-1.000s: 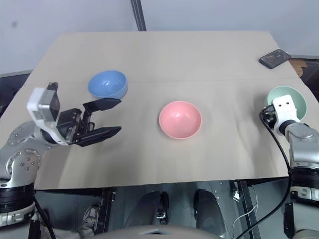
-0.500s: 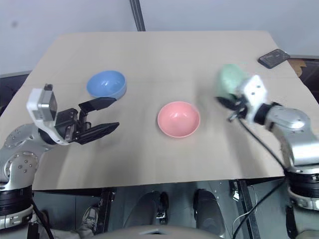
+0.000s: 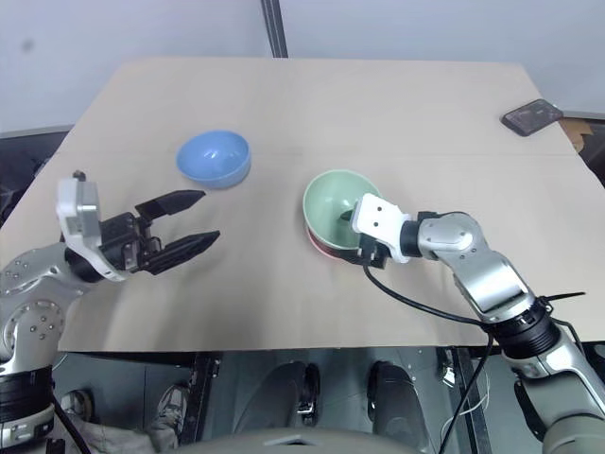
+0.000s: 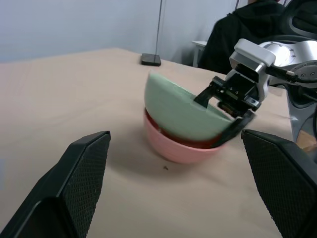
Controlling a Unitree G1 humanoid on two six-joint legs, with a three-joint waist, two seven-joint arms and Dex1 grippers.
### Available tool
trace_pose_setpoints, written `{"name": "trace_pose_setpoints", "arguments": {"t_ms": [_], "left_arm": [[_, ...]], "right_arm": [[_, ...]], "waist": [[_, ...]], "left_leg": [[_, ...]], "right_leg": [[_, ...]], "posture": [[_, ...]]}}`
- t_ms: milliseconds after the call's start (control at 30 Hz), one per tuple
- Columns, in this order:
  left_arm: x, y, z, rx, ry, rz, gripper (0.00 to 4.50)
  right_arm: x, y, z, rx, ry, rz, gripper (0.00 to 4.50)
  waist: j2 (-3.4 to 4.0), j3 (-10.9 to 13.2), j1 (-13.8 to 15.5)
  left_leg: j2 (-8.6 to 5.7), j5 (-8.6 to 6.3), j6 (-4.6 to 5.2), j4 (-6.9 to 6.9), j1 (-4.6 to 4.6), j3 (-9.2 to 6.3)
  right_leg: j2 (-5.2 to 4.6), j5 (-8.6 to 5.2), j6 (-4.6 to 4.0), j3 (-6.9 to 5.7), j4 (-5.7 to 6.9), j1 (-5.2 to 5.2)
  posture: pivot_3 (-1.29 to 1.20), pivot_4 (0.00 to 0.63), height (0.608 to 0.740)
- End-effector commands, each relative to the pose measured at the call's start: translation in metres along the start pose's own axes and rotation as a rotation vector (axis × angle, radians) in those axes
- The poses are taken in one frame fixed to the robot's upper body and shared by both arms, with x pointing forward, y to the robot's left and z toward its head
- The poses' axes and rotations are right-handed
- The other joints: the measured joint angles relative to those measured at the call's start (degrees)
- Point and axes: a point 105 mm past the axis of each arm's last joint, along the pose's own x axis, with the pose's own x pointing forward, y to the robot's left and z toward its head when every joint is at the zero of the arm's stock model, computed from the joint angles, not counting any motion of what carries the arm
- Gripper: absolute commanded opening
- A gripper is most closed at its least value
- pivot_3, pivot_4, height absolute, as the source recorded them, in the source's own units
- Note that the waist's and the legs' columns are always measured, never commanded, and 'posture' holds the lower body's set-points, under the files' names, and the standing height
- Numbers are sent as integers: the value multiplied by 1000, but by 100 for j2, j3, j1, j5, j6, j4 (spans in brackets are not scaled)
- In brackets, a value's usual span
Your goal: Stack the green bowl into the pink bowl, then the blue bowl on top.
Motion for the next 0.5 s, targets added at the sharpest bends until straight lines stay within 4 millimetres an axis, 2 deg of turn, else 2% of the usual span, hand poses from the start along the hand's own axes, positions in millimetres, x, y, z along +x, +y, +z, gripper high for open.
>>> {"name": "trace_pose_setpoints", "arguments": {"t_ms": [33, 133, 233, 300, 400, 500], "left_arm": [[4, 15, 12, 97, 7, 164, 4500], [8, 35, 12, 214, 106, 343, 4500], [11, 59, 13, 287, 208, 512, 4500], [10, 80, 8, 348, 347, 638, 4500], [19, 92, -6, 455, 575, 605, 4500], [29, 103, -10, 481, 631, 616, 4500]], "right_arm": [[-24, -3, 40, -3, -167, -36, 4344], [-44, -1, 63, 61, -263, -25, 4344], [-58, -6, 74, 87, -316, -63, 4344], [-62, -13, 77, 103, -345, -122, 4344], [-62, -18, 79, 95, -359, -165, 4344], [-62, -22, 80, 90, -371, -188, 4344]], "waist": [[0, 0, 2], [-4, -1, 20], [-10, -4, 26], [-13, -6, 26], [-16, -9, 15], [-17, -8, 7]], "left_leg": [[1, 0, -1, 0, 0, 0], [2, 0, 0, 0, -2, -5], [0, 0, 1, 1, 1, -11], [-1, -1, 1, 0, 1, -13], [-6, 0, 1, 0, 4, -11], [-6, 0, 1, -4, 3, 0]], "right_leg": [[1, 0, 0, 0, 1, 0], [0, 1, 0, -2, 1, 1], [-1, 1, 0, -8, -1, 9], [-1, 1, 0, -11, -1, 10], [1, 1, 0, -11, 10, 10], [1, 0, 1, 0, 10, 0]], "posture": [[0, 150, 740], [0, 150, 740], [0, 150, 740], [0, 150, 740], [0, 150, 740], [0, 150, 740]]}}
